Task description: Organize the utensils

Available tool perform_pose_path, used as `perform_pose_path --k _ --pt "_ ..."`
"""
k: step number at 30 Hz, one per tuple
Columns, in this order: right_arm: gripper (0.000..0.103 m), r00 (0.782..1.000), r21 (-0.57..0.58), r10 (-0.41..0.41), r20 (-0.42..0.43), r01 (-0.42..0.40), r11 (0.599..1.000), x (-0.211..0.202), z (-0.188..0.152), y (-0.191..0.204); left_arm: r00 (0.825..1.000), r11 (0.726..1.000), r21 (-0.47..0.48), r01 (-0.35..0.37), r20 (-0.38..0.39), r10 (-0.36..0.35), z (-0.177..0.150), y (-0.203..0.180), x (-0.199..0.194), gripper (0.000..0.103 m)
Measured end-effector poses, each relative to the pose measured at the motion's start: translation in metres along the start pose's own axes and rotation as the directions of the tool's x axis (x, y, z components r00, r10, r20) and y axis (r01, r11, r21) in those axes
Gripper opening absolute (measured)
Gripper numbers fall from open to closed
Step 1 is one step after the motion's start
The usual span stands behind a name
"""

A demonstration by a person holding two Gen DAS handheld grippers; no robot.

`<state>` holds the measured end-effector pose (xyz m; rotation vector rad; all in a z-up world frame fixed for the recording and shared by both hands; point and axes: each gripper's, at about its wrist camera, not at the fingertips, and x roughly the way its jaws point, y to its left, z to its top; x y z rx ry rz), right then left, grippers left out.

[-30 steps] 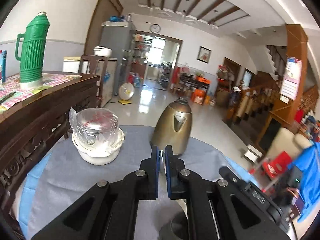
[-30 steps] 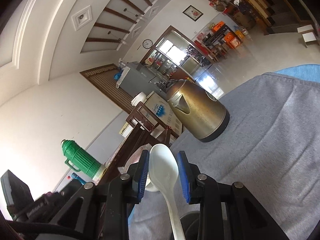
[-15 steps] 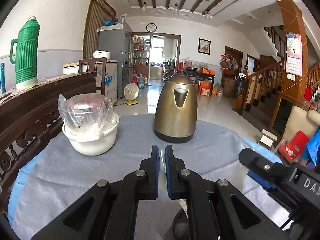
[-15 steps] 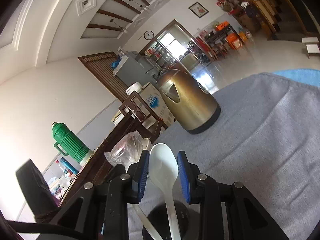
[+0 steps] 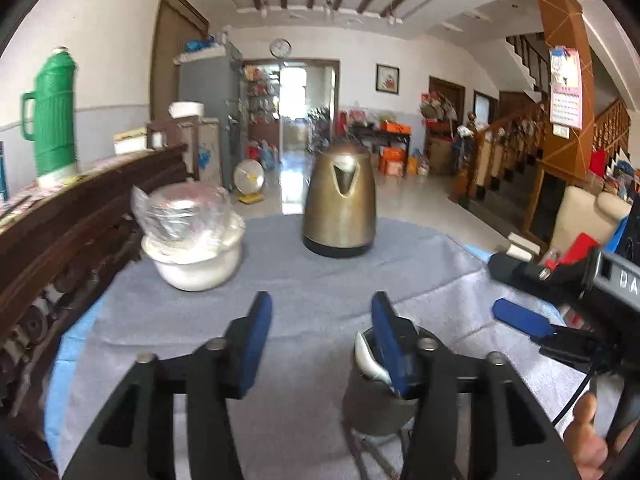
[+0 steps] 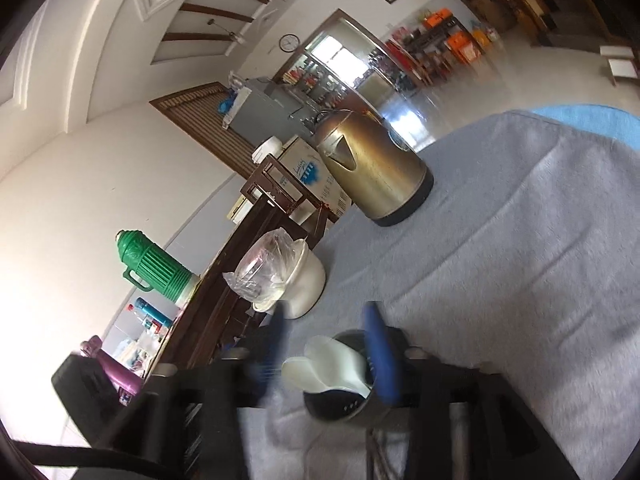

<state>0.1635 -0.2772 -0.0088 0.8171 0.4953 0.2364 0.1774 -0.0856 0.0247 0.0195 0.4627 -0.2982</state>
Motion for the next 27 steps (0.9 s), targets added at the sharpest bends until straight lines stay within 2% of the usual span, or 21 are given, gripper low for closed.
perform_pose_path --k 3,7,11,22,27 --pt "0.067 0.998 0.012 0.027 0.051 -0.028 1.0 -0.02 -0.003 0.003 1.0 1.0 -0.003 -0.017 -0.002 0.017 -0.006 0.008 -0.024 0.057" --pt "0.067 0.995 0.014 0.037 0.095 -0.038 0.999 -0.05 -0.013 0.007 0.998 0.998 0.019 -0.065 -0.012 0.065 -0.021 0.012 -0.056 0.067" --pt "0.066 0.994 -0.003 -0.001 0.11 0.001 1.0 -0.077 -0.028 0.01 0.995 0.996 0.024 -0.085 -0.043 0.086 -0.04 0.01 -0.08 0.072" --pt "0.064 0.992 -0.093 -0.111 0.064 0.117 0.989 -0.122 -0.071 0.017 0.982 0.998 0.016 -0.058 -0.176 0.06 -0.086 0.001 -0.108 0.074" --pt "0.052 0.987 -0.134 -0.158 0.028 0.16 0.978 -0.126 -0.085 0.012 0.974 0.997 0.001 -0.072 -0.214 0.07 -0.098 0.008 -0.111 0.074"
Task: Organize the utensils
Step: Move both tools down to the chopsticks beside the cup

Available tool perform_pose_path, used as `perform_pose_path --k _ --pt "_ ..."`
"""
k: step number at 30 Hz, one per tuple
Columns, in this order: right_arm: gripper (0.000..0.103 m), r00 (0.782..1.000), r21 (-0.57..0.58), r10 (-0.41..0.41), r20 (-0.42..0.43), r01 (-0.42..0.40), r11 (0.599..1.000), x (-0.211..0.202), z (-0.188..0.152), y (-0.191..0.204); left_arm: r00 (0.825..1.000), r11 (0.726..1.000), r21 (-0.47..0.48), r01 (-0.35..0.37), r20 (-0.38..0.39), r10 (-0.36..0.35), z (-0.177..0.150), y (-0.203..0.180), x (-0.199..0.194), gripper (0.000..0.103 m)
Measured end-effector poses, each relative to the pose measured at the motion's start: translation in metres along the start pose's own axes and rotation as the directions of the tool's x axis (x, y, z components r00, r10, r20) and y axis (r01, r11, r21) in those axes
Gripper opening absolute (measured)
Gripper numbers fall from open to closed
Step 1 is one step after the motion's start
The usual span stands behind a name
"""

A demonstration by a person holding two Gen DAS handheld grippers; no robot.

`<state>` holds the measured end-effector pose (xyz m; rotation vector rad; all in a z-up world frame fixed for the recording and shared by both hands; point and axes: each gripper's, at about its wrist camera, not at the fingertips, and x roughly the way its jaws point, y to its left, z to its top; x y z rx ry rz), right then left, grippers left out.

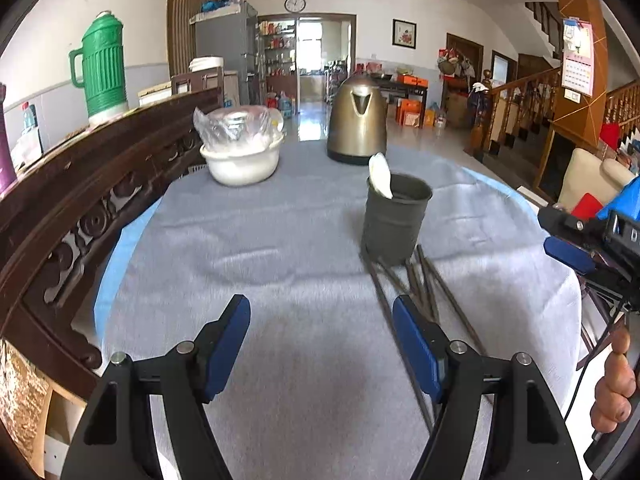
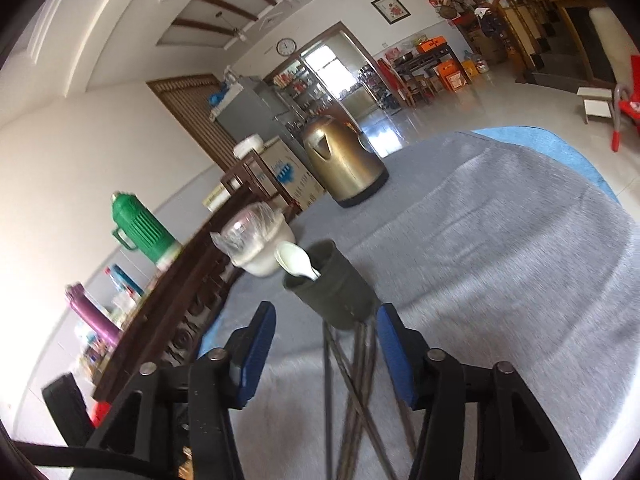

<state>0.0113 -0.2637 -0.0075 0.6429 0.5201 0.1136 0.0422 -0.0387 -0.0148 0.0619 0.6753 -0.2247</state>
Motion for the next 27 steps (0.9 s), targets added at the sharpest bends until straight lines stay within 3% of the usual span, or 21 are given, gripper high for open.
perform_pose_path --k 5,15,27 --pt "0.04 0.998 -0.006 -0.024 -0.062 0.024 1.0 0.006 -0.014 -0.01 0.998 0.999 -0.029 -0.013 -0.059 0.012 -0.009 0.009 0.011 0.074" --pt "0.037 0.987 0.009 -0.06 -0.152 0.062 0.998 0.024 -0.03 -0.038 0.993 0.999 -0.031 -0.023 -0.119 0.019 -0.018 0.009 0.032 0.074" --pt "0.031 0.965 0.031 -0.056 -0.255 0.066 0.997 0.058 -0.046 -0.063 0.976 0.999 -0.038 0.026 -0.215 -0.034 -0.015 -0.009 0.075 0.074"
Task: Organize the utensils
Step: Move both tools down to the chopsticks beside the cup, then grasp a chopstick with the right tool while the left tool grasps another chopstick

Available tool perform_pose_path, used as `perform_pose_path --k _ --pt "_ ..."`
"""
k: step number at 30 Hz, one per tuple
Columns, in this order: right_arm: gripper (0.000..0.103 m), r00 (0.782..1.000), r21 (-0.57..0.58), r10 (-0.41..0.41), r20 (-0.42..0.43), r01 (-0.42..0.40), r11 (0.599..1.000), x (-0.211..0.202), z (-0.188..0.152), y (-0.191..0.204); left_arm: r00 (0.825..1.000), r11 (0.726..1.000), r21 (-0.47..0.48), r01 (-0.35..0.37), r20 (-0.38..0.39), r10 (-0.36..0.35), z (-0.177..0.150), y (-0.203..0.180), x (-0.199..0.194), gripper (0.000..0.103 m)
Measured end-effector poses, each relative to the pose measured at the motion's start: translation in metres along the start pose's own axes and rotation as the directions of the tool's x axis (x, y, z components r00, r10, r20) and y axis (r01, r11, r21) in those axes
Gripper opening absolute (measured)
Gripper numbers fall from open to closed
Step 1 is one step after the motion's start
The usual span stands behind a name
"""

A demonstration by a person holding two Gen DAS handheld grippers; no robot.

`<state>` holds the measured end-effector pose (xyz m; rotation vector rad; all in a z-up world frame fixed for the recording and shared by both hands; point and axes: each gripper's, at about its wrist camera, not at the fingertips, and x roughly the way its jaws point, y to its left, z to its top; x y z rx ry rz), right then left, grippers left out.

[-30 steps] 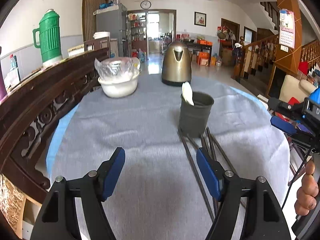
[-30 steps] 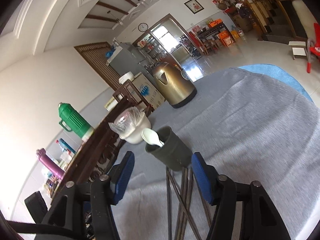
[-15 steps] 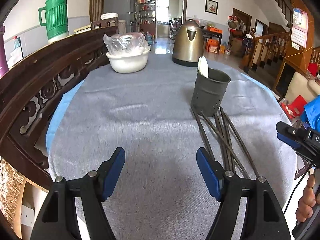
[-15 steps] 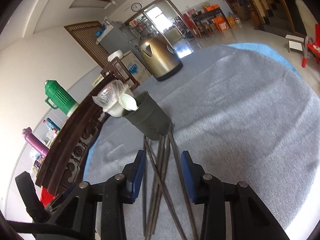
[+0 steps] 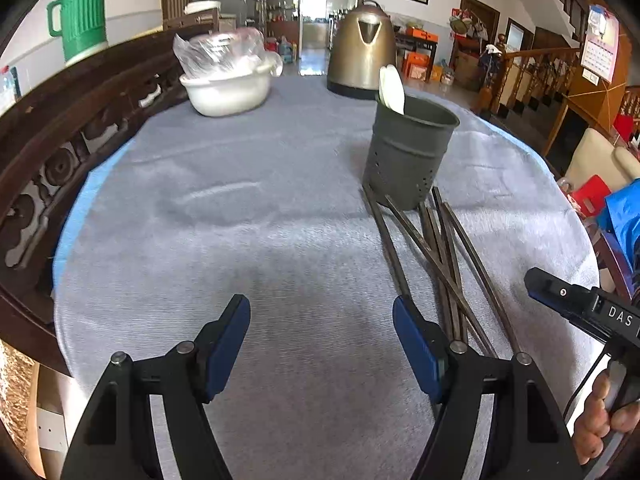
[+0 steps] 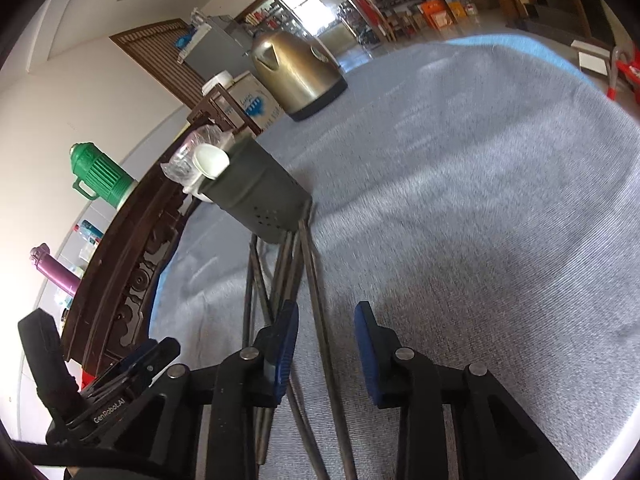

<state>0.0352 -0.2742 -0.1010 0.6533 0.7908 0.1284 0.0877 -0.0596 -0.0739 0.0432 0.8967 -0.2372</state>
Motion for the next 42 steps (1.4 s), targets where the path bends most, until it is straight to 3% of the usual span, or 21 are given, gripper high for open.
perform_pose_path --k 11,16,22,27,36,42 --pt "0.024 0.99 -0.126 -0.073 -0.124 0.058 0.99 0.045 0.033 0.023 0.993 0.996 -0.023 0.091 -0.076 -0.092 0.037 -0.007 0.021 0.073" --pt "0.018 0.966 -0.212 -0.148 -0.21 0.103 0.972 0.078 0.048 0.039 0.981 0.986 -0.052 0.158 -0.107 -0.163 0.05 -0.004 0.024 0.05" --pt "0.008 0.942 -0.244 -0.219 -0.254 0.157 0.957 0.098 0.055 0.044 0.968 0.979 -0.046 0.198 -0.149 -0.202 0.063 -0.013 0.036 0.049" --pt "0.007 0.943 -0.199 -0.222 -0.249 0.174 0.964 0.091 0.056 0.035 0.952 0.972 -0.051 0.23 -0.194 -0.235 0.067 -0.026 0.054 0.049" --pt "0.007 0.951 -0.111 -0.176 -0.253 0.152 0.982 0.075 0.055 0.013 0.95 0.976 -0.071 0.204 -0.225 -0.215 0.065 -0.038 0.077 0.049" --pt "0.007 0.958 -0.088 -0.143 -0.25 0.124 0.988 0.07 0.054 0.003 0.946 0.976 -0.078 0.202 -0.242 -0.215 0.068 -0.049 0.088 0.039"
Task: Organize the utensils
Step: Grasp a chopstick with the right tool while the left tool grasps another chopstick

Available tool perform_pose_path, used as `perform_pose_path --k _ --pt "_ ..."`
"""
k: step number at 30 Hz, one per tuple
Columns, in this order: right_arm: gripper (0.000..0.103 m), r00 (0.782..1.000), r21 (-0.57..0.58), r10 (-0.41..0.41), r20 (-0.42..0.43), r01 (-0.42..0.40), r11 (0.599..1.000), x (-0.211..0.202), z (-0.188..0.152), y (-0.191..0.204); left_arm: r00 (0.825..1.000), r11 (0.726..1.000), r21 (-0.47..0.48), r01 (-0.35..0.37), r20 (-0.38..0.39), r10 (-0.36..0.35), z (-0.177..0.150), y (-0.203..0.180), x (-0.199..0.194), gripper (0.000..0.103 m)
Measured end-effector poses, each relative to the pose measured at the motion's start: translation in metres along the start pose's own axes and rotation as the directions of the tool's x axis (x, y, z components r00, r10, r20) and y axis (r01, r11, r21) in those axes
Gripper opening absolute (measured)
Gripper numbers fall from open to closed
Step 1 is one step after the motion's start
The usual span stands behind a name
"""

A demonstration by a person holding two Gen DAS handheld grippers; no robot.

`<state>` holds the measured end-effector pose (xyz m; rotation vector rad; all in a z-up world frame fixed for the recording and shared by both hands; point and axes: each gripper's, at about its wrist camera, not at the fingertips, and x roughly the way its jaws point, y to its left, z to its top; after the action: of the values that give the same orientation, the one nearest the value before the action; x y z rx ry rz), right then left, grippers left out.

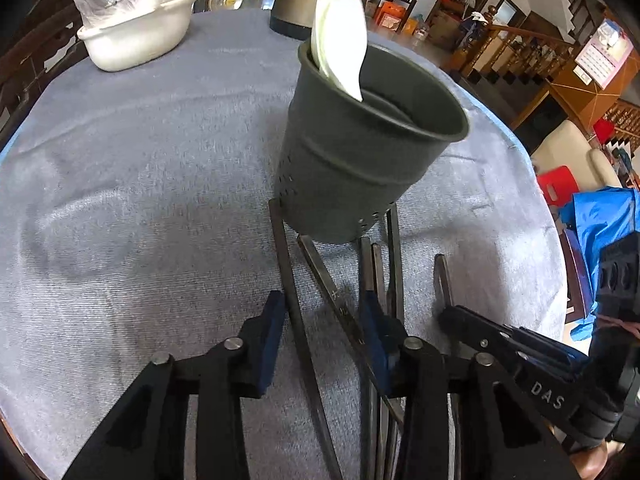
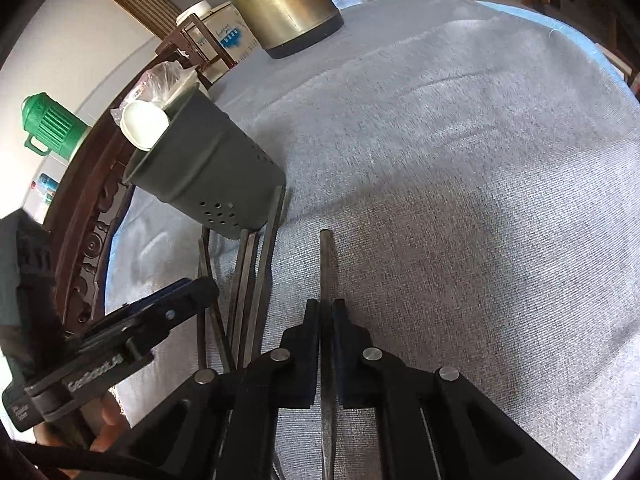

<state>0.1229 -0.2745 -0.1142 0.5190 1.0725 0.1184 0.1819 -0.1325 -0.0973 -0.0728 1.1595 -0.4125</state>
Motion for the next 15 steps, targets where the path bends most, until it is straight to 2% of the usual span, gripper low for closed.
perform_pose_path --k 5,9,15 --pt "0.007 1.0 -0.007 0.001 0.002 -0.001 1.0 -0.001 -0.003 -0.001 1.0 1.0 -0.009 -0.008 0.0 0.008 0.001 0.001 0.005 0.033" --pt "0.007 1.0 -0.01 -0.001 0.003 0.001 1.0 -0.002 -0.003 -0.002 1.0 1.0 -0.014 -0.018 0.006 0.018 0.003 0.004 0.008 0.021" --pt "0.007 1.0 -0.013 -0.012 0.0 0.012 1.0 0.0 -0.002 0.003 1.0 0.999 -0.023 0.026 0.014 -0.026 0.002 0.015 0.0 0.009"
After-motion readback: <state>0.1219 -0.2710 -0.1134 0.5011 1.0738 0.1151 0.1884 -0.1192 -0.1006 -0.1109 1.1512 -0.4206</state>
